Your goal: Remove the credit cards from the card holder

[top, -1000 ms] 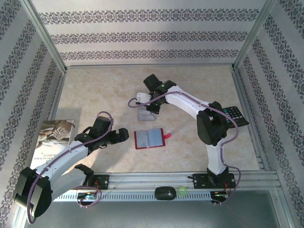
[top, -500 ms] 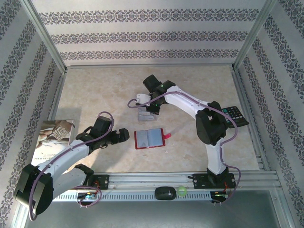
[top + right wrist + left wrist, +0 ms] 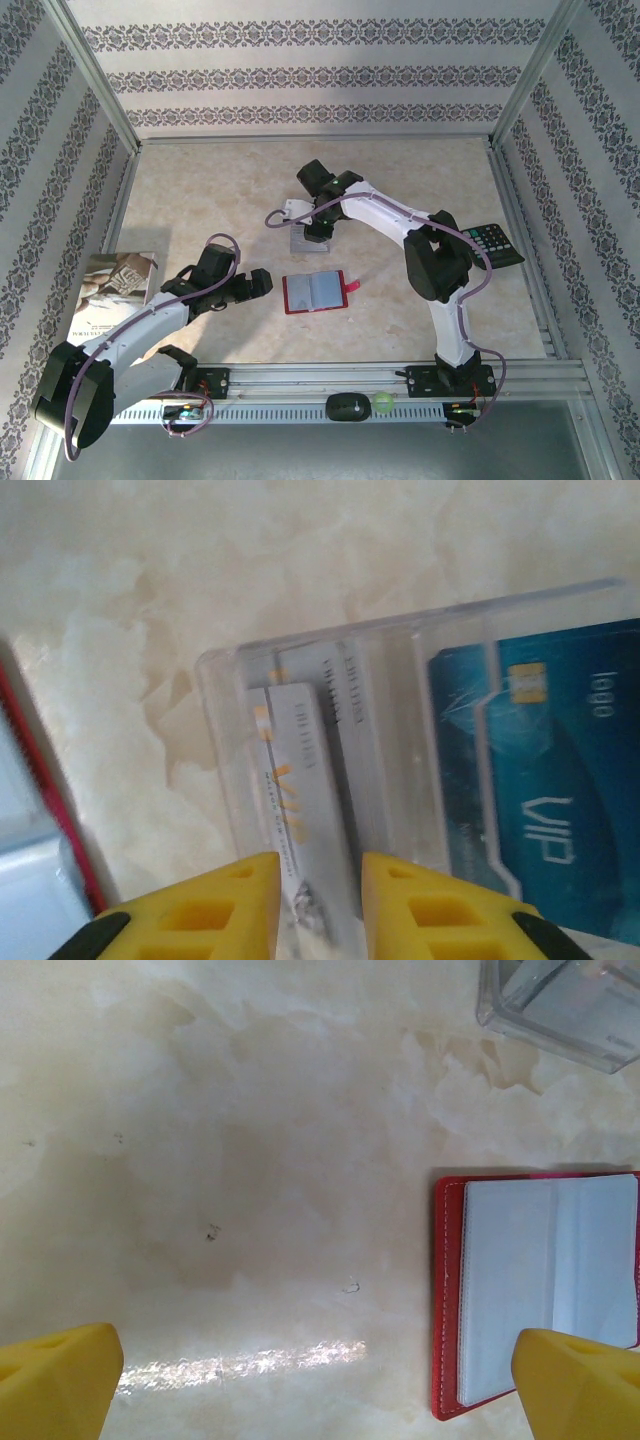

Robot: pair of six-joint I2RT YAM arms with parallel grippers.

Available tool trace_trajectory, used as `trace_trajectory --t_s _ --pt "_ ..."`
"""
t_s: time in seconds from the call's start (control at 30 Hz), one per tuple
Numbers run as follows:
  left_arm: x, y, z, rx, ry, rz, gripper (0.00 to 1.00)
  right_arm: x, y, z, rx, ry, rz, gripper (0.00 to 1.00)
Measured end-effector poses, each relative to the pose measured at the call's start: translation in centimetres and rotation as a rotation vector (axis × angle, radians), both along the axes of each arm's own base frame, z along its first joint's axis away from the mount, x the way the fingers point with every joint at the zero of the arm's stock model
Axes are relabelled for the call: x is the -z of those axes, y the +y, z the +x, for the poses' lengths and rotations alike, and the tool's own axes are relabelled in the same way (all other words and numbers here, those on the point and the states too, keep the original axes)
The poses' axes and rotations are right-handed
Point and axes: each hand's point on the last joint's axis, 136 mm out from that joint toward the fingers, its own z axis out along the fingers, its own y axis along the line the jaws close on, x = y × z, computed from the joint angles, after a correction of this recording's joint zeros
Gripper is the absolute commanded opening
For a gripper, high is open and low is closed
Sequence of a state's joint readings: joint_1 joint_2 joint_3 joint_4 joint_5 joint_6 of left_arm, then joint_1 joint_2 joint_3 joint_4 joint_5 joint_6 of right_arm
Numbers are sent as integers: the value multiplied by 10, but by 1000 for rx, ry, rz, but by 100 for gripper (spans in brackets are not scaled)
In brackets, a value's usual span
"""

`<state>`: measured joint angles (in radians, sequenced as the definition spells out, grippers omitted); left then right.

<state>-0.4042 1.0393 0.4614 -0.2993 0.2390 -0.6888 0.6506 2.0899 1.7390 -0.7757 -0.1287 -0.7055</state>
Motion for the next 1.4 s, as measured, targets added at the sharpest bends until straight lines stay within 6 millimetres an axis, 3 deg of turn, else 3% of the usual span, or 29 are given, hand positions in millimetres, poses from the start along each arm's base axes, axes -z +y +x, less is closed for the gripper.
trace_trajectory --t_s 0.17,0.33,0.47,0.53,0.63,0.9,1.0,1.2,1.4 --pt "0 -1 0 4 -3 -9 100 -17 11 19 63 -102 88 37" --pt "-9 -3 2 -8 -53 -48 100 -71 22 22 175 -185 269 42" --pt "-21 -5 6 -18 -114 -84 100 -116 30 7 326 -199 479 43" --pt "-26 -6 9 -23 -140 -101 100 -123 30 -6 410 -165 560 43" --pt "-28 -7 10 -29 -155 -114 100 -108 26 -34 521 -90 591 45" --pt "-39 4 10 -71 -229 -100 100 -21 21 -127 672 117 388 44" --pt "-43 11 11 -95 -253 -92 98 2 28 -147 684 147 319 44" --pt "-37 16 5 -106 -231 -77 96 45 36 -169 689 152 185 41" --pt "-35 16 2 -104 -224 -82 96 53 37 -165 700 115 147 42"
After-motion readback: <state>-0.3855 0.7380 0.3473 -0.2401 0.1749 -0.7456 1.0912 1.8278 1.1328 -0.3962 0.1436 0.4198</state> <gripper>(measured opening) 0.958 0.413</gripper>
